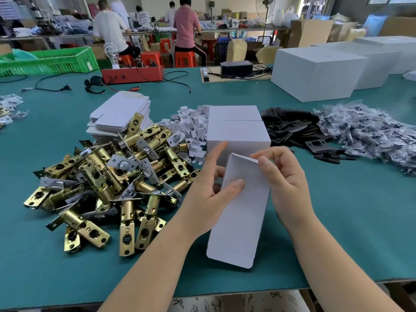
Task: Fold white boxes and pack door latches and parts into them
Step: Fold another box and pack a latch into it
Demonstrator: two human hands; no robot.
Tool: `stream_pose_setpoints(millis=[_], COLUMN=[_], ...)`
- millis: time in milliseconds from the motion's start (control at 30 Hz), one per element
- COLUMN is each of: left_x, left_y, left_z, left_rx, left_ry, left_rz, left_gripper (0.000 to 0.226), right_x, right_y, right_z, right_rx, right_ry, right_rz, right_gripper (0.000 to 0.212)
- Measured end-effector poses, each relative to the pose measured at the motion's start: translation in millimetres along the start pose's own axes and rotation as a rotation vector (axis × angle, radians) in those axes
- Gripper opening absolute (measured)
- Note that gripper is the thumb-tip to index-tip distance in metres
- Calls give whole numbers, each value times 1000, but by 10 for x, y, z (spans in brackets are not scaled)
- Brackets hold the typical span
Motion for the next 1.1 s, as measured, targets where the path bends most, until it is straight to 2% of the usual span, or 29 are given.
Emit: stream_pose_setpoints(millis=[133,233,433,600,733,833,933,1100], left_x=[1,-1,-24,-44,-65,-50,-26,-23], left_y=[0,-4,-16,-35,-31,-36,-36,-31], left_z=[-2,-14,11,-14,-17,-20,5,9], left_rx=[1,10,29,17,14,40,71,79], left_ry=[48,17,113,124,131,122,97,108], left_rz=[24,21,37,48,47,40,10,15], left_gripper=[60,59,62,56,53,54,58,59], right_x=[-37,-22,-74,-80,-79,-62,-53,-32], right_y=[11,-12,38,66,71,60,49,50], right_z=[-15,-3,-136,-118,-119,-89,-60,-59], right_rx=[19,-4,-240,-156,-122,-66,-20,-29], right_ry=[-42,-79,26,123,109,66,30,-28], right_rz=[54,45,161,260,279,265,245,203], right_gripper=[25,20,11,11,21,11,11,36])
Point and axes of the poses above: each hand's wrist, its own y-axis towards the middle knuckle, its own z-axis out of the palm, x = y × z, the point moved 4 cm from there along y, towards the middle knuckle, and after that the axes turned 6 degrees about -z, right-handed, at the moved point
